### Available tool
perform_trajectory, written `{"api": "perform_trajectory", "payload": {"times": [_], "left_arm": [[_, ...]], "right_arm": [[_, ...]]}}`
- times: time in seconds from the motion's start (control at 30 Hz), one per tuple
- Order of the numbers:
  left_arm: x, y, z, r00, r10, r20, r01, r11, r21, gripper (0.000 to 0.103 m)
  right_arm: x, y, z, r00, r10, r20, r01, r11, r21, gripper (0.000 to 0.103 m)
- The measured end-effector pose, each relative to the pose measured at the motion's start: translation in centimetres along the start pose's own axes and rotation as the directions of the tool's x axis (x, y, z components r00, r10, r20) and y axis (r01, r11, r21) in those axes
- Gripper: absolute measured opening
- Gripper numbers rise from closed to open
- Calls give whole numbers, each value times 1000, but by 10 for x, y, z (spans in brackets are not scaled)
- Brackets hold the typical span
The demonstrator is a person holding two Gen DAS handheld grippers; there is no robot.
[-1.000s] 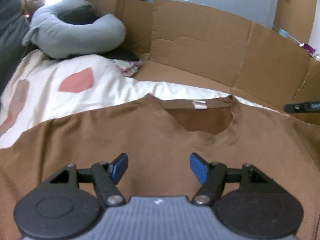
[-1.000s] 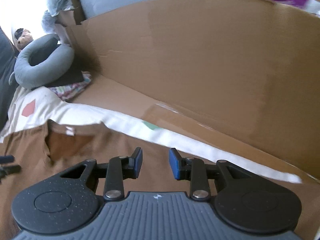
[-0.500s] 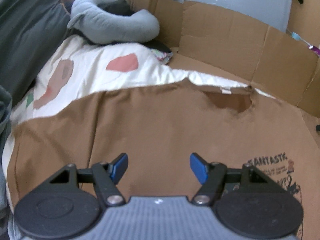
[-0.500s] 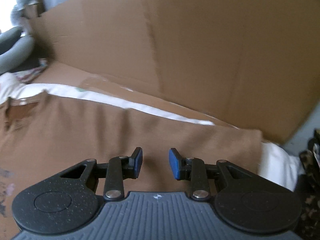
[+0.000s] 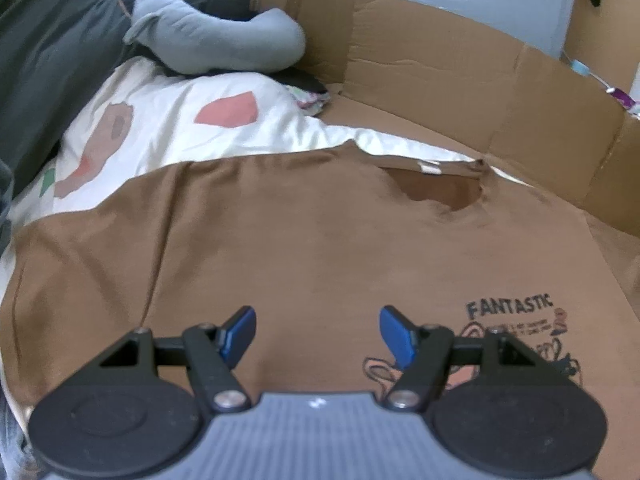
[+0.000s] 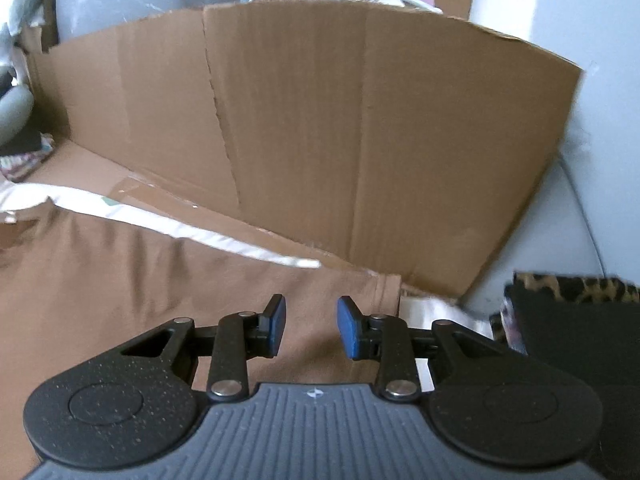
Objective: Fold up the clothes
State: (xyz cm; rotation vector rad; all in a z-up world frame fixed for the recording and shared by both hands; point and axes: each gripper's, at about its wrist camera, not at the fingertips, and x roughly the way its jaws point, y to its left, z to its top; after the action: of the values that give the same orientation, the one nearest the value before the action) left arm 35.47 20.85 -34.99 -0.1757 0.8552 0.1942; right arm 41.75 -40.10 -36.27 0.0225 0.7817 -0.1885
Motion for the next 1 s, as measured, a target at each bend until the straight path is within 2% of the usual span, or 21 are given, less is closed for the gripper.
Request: {"api": "perform_trajectory", "payload": {"times": [0.27,0.37,0.67,1.0], "left_arm": [[-8,-17,-2,1000,-26,4,26,1000,18,72],[-14,-24,-3,998,-56,17,55,998,30,73],[-18,-46,-4,994,-112,11,111,992,60,74],[-16,-50,-8,993,-117,-1,117,992,53,74]], "right_arm": [[-25,-3,-37,998,-7,-66,12,997,81,36],[-34,0,-51,995,-11,-95,21,994,109,36],[-43,6,-72,987,-21,-161,59,970,236,37],[-46,1,-84,979,-34,-203,92,954,286,37]]}}
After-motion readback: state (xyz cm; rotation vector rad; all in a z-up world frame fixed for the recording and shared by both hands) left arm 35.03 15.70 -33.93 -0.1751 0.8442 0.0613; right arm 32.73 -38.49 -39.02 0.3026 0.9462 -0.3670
